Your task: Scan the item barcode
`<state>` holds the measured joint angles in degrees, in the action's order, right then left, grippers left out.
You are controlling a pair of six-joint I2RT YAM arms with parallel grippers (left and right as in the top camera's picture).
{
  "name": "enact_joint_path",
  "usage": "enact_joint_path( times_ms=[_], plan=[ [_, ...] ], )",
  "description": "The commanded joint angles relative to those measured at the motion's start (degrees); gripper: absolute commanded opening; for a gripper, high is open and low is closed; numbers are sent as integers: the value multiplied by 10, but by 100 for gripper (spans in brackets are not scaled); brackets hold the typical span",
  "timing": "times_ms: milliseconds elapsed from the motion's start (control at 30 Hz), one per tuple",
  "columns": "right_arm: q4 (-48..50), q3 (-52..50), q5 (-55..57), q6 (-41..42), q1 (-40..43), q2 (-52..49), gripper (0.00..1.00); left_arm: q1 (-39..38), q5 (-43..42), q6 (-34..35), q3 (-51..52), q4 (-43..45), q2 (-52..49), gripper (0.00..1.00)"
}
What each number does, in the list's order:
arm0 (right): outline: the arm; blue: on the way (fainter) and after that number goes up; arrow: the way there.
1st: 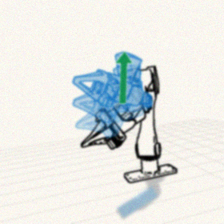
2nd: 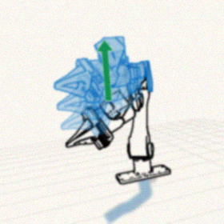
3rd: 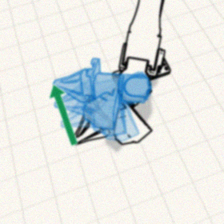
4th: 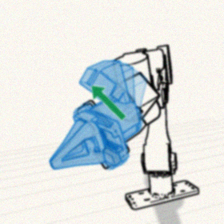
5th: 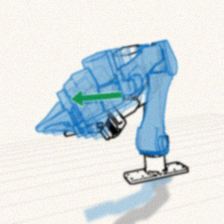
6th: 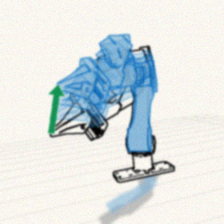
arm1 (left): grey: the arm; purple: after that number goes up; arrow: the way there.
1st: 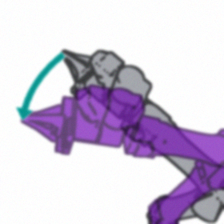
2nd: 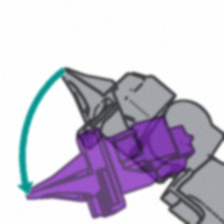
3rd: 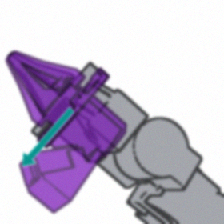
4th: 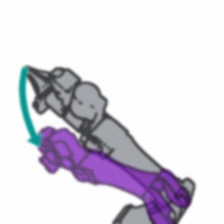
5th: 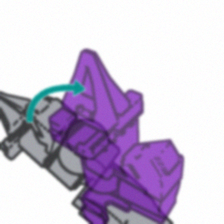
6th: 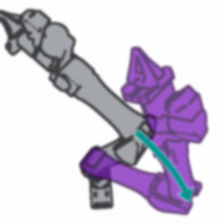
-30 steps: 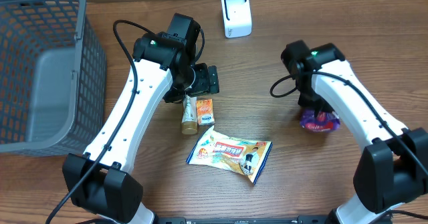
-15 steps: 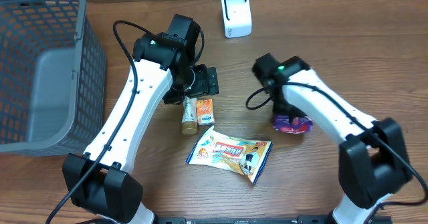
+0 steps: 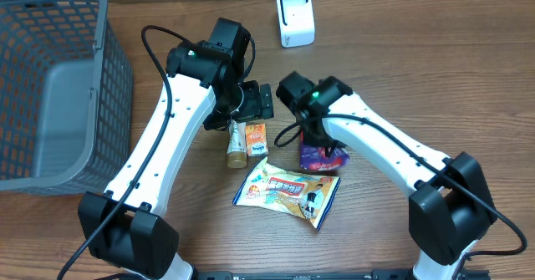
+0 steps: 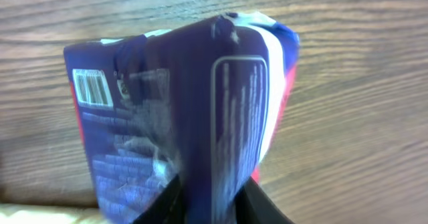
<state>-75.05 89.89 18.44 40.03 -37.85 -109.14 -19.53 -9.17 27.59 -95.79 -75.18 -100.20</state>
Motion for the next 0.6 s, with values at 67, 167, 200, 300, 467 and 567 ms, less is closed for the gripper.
enact_joint_path(
  times_ms=[67,167,200,300,467,567],
  plan=[
    [-51,93,-10,-56,39,-1,68,-1,6,-23,5,-7,1,95],
    [-80,110,-11,-61,71,-1,91,-1,6,-23,5,-6,1,95],
    [-83,110,-11,-66,82,-1,94,-1,6,-23,5,-5,1,94],
    [-86,110,-56,-115,127,-1,99,-1,6,-23,5,-6,1,94],
    [-71,107,-322,-337,210,-1,100,-4,7,-23,5,-1,1,91],
    [-69,100,-373,-375,222,-2,99,-4,13,-3,5,10,-1,80]
  ],
)
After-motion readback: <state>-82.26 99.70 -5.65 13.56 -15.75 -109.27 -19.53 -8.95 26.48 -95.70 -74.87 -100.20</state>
